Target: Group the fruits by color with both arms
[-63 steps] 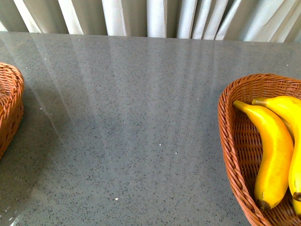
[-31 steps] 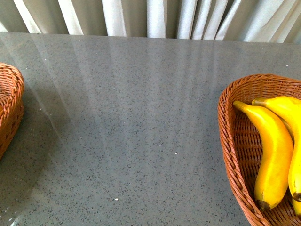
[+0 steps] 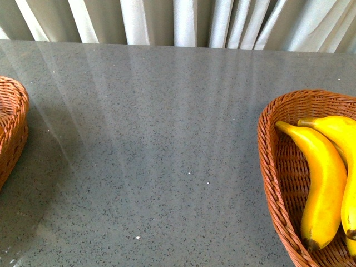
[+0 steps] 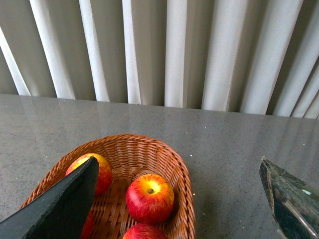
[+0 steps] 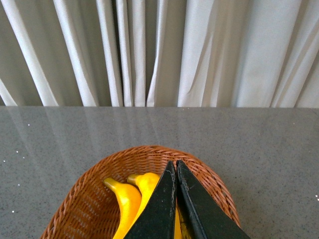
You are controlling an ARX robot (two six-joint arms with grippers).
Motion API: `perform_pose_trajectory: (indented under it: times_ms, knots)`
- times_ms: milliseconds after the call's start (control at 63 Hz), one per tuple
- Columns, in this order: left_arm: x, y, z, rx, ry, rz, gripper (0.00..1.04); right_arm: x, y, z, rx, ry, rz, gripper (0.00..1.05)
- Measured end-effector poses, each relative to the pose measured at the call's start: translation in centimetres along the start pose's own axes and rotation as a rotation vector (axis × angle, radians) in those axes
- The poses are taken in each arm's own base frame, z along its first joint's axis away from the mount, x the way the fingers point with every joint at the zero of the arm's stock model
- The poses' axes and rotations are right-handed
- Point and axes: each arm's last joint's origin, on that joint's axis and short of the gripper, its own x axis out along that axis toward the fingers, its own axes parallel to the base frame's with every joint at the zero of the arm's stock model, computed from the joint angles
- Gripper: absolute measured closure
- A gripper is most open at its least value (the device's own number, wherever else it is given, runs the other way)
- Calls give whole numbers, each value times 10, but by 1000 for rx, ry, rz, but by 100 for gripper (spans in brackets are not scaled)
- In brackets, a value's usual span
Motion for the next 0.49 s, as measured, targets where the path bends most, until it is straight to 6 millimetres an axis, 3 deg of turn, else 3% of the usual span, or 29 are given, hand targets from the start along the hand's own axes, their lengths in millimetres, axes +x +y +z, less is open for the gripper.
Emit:
perform_pose_trajectory:
  times_ms: [302,492]
  knots:
    - [0,0,0,0,0,0,9,-6,0,1,0,-26,-3,103]
    - [0,0,0,0,0,0,9,-6,0,1,0,-26,-3,70]
